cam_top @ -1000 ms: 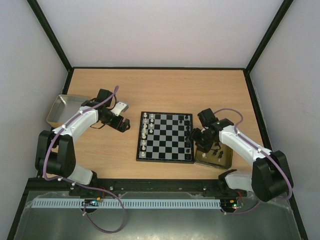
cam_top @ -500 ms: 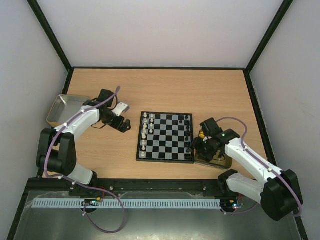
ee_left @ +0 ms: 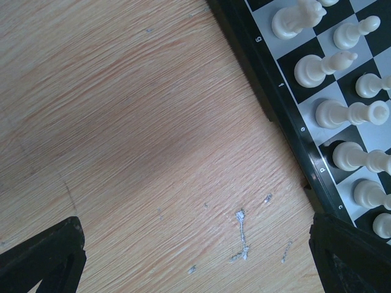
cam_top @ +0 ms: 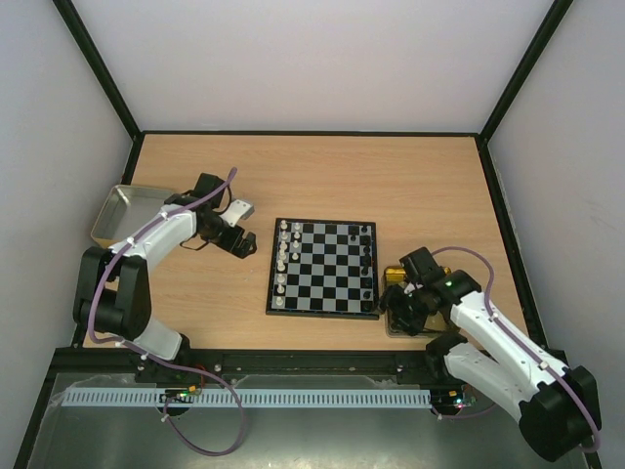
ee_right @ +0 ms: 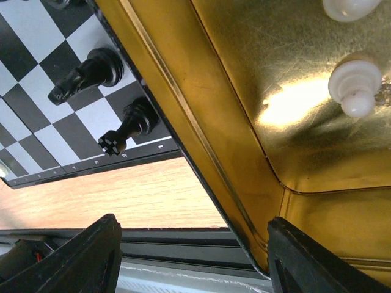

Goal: Set up the chess pieces on the board
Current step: Move the storage box to the center of the board, then pick up the chess piece from the storage box.

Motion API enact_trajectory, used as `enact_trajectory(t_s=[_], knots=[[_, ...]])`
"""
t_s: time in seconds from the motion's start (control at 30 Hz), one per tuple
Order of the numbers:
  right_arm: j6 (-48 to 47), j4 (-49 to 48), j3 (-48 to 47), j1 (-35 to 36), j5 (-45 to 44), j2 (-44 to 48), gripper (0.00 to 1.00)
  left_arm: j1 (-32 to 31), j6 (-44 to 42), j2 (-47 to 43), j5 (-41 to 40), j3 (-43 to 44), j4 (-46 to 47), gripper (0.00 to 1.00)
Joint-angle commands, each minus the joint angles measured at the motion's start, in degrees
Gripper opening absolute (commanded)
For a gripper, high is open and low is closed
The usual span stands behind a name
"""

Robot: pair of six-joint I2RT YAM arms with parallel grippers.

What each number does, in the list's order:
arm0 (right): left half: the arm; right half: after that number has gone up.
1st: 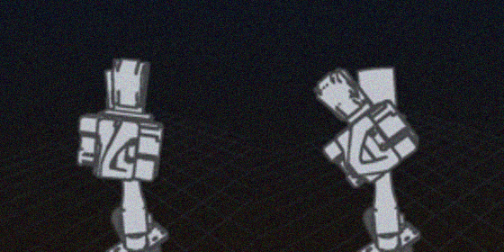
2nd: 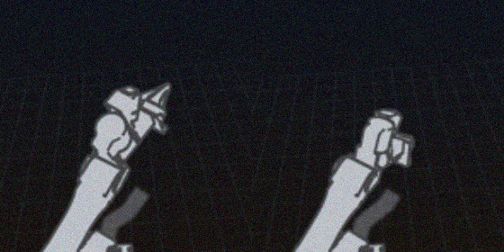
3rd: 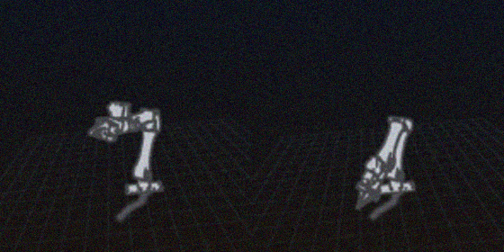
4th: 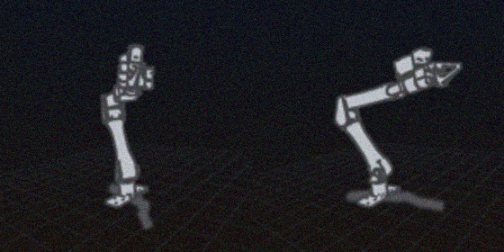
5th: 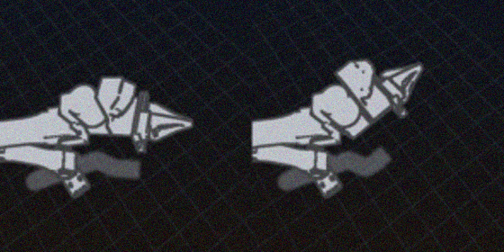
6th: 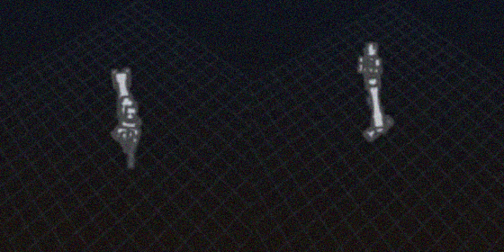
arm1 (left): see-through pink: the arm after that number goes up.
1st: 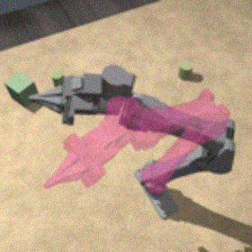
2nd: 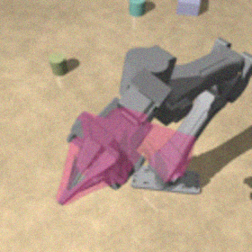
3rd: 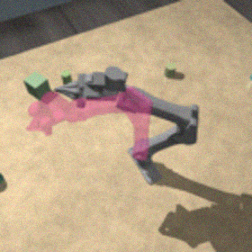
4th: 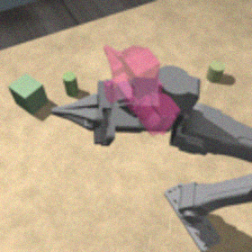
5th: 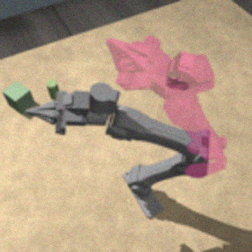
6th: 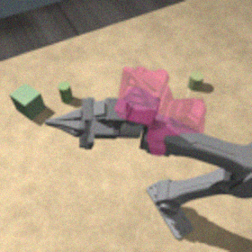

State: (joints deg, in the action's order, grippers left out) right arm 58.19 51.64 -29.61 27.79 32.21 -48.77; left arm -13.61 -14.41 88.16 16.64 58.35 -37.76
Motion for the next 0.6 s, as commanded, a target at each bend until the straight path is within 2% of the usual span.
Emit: enact_trajectory(t_s=[0.0,0.23,0.33,0.4,0.57], knots=[[0.32,4.02,-1.12,0.42,0.68,1.19,0.64,-0.37,0.62,0.42,-0.41,1.09,-0.66,0.99],[-1.53,13.4,-16.31,0.42,-13.97,-4.78,0.63,-0.6,0.61,0.0,-0.16,0.28,-0.48,0.99],[-2.25,17.5,-21.93,0.42,-21.3,-8.92,0.55,-0.82,0.6,0.08,-0.43,0.36,-0.38,1.0],[-3.03,18.48,-23.45,0.42,-24.96,-11.73,0.49,-0.93,0.7,0.17,-0.4,0.73,-0.45,1.0],[-5.05,15.87,-21.34,0.41,-26.36,-16.65,0.42,-1.13,0.79,-0.11,-0.69,0.78,-0.62,0.99]])
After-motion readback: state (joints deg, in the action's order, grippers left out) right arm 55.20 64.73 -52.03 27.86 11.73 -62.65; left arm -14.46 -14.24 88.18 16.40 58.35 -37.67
